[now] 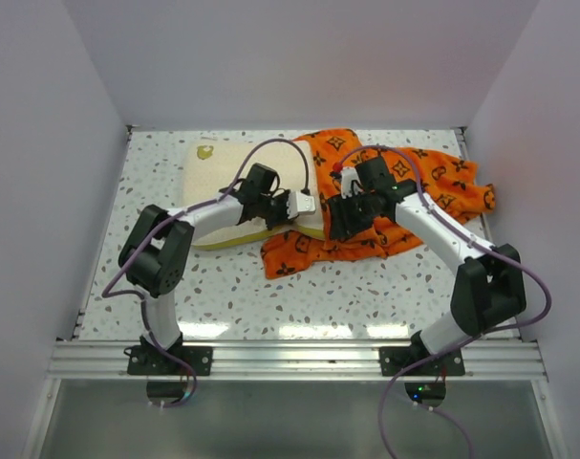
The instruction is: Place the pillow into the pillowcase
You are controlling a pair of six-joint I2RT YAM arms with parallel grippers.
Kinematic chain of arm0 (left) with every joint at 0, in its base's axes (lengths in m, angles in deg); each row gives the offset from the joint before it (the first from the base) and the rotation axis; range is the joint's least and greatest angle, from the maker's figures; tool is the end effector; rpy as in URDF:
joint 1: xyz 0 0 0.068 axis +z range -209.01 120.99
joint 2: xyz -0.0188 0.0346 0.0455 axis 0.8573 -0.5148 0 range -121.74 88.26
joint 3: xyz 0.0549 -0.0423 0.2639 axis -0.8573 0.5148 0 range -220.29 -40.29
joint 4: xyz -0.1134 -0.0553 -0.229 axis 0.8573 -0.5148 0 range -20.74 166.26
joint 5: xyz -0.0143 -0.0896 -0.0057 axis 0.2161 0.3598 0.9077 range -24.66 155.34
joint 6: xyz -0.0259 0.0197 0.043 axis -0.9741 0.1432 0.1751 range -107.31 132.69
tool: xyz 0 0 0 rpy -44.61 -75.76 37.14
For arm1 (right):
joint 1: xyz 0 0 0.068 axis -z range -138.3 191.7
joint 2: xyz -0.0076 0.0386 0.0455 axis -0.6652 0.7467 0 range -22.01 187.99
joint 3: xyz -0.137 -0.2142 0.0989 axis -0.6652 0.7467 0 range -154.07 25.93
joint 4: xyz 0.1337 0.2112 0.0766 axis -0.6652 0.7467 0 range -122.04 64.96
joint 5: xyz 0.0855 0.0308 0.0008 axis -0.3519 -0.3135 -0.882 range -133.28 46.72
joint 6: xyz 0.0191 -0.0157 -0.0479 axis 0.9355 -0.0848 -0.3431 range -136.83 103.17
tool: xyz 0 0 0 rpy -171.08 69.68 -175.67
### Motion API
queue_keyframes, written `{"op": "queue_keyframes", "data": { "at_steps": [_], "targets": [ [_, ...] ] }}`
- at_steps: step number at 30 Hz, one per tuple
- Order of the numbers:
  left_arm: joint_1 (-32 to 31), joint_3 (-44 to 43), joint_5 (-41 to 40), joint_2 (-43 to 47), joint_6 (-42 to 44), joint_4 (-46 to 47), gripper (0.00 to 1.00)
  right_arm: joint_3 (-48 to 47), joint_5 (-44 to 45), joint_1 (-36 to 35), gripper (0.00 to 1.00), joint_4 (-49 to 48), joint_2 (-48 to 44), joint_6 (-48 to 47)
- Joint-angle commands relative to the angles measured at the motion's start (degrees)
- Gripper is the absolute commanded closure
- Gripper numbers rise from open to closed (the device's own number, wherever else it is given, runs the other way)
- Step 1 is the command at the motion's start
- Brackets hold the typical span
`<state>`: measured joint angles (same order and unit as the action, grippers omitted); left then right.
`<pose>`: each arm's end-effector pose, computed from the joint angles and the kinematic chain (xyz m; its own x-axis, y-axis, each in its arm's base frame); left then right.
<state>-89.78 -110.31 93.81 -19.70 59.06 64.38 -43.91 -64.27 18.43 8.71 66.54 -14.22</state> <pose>0.3346 -0.2189 0.1808 0.0637 0.7026 -0.7088 0.9678 0.1298 0.2157 0.2881 0.1377 0.2633 -0.8148 -0.3040 -0.4936 -0.4995 0.8004 0.3314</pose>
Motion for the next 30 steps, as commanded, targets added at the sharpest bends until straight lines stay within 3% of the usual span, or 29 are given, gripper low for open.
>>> {"op": "queue_keyframes", "data": {
  "at_steps": [1,4,7,10,13,14,19,21,26,30],
  "targets": [
    [-0.61,-3.8,5.81,-1.55,-7.86,-0.42,1.0,0.67,4.81,-1.87,0.49,-7.16,-0.05,2.31],
    [-0.61,-4.51,6.51,-2.08,-10.42,-1.65,1.0,0.59,9.37,-2.57,0.4,-10.06,1.79,3.27],
    [-0.53,-3.29,6.69,-1.29,-12.18,-0.43,1.0,0.15,16.48,-2.66,0.41,-10.87,4.25,3.71],
    [-0.35,-4.15,8.0,-1.37,-15.51,0.02,1.0,-1.08,17.92,-2.66,0.46,-9.99,6.63,3.89],
    [-0.18,-5.39,9.41,-1.72,-19.99,1.06,1.0,-2.4,15.73,-2.93,0.79,-9.55,7.77,3.71],
    [0.09,-5.74,10.72,-1.9,-23.66,2.46,1.0,-2.58,12.67,-3.01,1.0,-9.9,7.6,3.98],
    [1.93,-7.5,15.64,-1.56,-38.69,9.49,1.0,-1.44,-6.14,-3.1,1.0,-15.87,2.69,8.19],
    [2.64,-5.76,18.54,-0.85,-49.02,18.0,1.0,-3.35,-13.95,-3.19,1.0,-14.92,3.29,10.3],
    [2.64,-1.54,19.96,1.61,-63.11,30.82,1.0,-7.49,-16.97,-3.19,1.0,-11.05,2.33,11.27],
    [1.5,3.56,19.79,1.97,-70.1,37.62,1.0,-4.36,-23.2,-3.71,1.0,-16.22,-0.31,18.82]
  ]
}}
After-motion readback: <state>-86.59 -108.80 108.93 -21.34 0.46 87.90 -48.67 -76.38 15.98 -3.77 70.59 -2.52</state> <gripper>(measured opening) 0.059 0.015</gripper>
